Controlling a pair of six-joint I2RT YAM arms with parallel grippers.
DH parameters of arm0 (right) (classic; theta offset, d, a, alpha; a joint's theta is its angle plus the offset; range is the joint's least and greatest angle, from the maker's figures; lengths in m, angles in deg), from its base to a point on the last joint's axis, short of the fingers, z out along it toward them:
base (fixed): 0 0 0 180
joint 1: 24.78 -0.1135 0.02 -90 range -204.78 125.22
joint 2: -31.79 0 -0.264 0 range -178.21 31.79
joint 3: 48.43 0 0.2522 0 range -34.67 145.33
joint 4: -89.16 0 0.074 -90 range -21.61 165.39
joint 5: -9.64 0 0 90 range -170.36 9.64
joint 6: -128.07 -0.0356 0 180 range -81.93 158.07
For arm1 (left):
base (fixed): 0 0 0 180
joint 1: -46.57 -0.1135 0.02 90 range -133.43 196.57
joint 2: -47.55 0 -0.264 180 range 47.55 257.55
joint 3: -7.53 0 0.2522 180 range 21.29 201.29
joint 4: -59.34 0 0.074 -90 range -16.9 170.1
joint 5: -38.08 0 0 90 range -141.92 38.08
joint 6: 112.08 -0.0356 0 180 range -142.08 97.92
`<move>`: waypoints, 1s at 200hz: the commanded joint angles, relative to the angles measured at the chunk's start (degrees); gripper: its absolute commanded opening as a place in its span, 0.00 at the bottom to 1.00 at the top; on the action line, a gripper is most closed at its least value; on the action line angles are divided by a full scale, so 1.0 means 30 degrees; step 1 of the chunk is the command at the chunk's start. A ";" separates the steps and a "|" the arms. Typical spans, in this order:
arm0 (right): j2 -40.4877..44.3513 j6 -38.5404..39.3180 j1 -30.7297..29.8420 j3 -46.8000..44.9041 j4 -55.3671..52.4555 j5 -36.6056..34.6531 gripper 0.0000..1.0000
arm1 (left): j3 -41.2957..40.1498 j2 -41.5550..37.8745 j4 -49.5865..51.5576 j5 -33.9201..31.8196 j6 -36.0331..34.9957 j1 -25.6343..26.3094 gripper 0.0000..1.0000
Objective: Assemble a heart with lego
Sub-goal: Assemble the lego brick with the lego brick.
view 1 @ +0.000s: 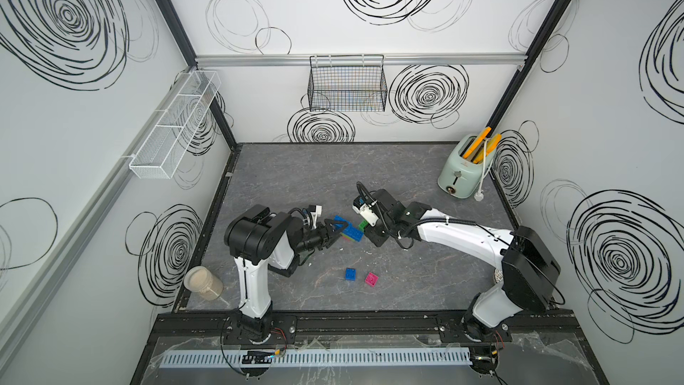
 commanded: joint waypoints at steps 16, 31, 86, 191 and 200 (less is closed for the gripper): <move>-0.0344 0.1235 0.0027 0.0204 -0.0338 0.1023 0.29 | 0.0155 0.1146 -0.0421 0.0815 0.0345 0.0546 0.60; -0.0577 0.1446 -0.0004 0.0248 -0.0297 0.1266 0.29 | 0.0184 0.1267 -0.0506 0.0888 0.0393 0.0634 0.60; -0.1012 0.1883 -0.0146 0.0017 0.0197 0.1545 0.30 | 0.0242 0.1243 -0.0448 0.0956 0.0367 0.0796 0.60; -0.2116 0.1972 -0.0467 0.0258 0.0334 0.1574 0.30 | 0.0400 0.1246 -0.0420 0.1108 0.0367 0.1099 0.60; -0.2232 0.1971 -0.0472 0.0284 0.0313 0.1567 0.30 | 0.0397 0.1246 -0.0473 0.1115 0.0391 0.1116 0.60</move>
